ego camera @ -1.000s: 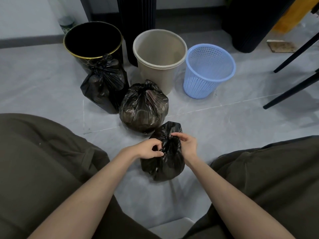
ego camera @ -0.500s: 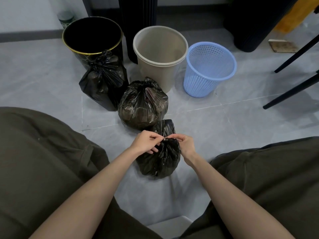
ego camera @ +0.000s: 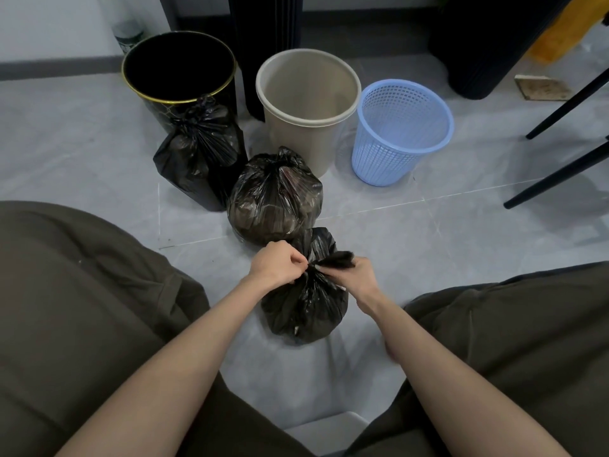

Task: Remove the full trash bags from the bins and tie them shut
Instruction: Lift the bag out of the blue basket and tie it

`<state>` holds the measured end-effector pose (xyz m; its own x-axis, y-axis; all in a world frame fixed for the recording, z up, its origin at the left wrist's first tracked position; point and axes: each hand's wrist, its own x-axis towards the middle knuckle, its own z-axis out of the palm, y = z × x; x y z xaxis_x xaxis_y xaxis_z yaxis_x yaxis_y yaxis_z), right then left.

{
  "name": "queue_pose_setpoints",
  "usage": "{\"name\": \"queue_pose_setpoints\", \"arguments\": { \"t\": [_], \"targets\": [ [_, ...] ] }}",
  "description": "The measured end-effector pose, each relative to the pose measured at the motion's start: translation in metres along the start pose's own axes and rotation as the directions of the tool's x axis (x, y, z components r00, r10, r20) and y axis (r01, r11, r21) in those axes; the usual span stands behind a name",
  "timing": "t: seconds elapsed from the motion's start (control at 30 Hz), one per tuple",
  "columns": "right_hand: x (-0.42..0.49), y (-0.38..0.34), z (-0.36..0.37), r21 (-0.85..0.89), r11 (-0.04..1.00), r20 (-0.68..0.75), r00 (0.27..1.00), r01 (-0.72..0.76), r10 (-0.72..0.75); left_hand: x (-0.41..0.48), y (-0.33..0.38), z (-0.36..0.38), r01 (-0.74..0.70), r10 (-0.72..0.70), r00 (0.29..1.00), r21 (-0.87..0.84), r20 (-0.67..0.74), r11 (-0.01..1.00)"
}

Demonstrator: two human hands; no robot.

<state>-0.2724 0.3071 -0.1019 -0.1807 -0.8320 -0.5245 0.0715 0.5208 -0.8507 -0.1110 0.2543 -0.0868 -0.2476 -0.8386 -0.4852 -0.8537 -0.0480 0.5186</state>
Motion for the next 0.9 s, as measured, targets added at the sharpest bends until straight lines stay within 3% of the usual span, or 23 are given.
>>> {"name": "queue_pose_setpoints", "arguments": {
  "t": [0.1, 0.43, 0.6, 0.67, 0.7, 0.77, 0.83, 0.9],
  "targets": [
    [-0.002, -0.002, 0.000, 0.098, 0.992, -0.100, 0.991, -0.083, 0.093, 0.000, 0.000, -0.007, -0.017, 0.032, 0.993, 0.128, -0.116, 0.992],
    [0.003, 0.012, -0.003, 0.231, 0.935, -0.128, 0.945, -0.267, 0.302, 0.000, -0.008, -0.003, 0.006, 0.046, 0.981, 0.270, -0.186, 0.963],
    [0.002, 0.006, -0.003, 0.032, 0.987, -0.159, 0.975, -0.154, 0.158, 0.001, -0.017, -0.002, -0.037, 0.051, 0.995, 0.170, -0.082, 0.985],
    [0.004, 0.003, -0.001, -0.188, 0.982, -0.162, 0.987, -0.010, -0.021, 0.002, -0.022, 0.000, 0.000, 0.001, 0.999, 0.048, -0.035, 0.999],
    [0.005, 0.001, 0.000, -0.371, 0.925, -0.152, 0.977, 0.082, -0.148, 0.003, -0.024, 0.001, 0.012, -0.012, 1.000, 0.012, -0.013, 1.000],
    [0.006, -0.003, 0.003, -0.693, 0.680, -0.032, 0.932, 0.239, -0.360, 0.005, -0.030, 0.001, 0.010, -0.012, 0.999, 0.036, 0.036, 0.999],
    [0.002, -0.010, 0.007, -0.827, 0.456, 0.116, 0.893, 0.329, -0.434, 0.005, -0.034, 0.000, -0.007, -0.002, 0.996, 0.108, 0.084, 0.994],
    [-0.001, -0.015, 0.013, -0.861, 0.324, 0.214, 0.858, 0.392, -0.468, 0.004, -0.039, 0.000, 0.013, -0.025, 0.995, 0.128, 0.097, 0.992]
  ]
}}
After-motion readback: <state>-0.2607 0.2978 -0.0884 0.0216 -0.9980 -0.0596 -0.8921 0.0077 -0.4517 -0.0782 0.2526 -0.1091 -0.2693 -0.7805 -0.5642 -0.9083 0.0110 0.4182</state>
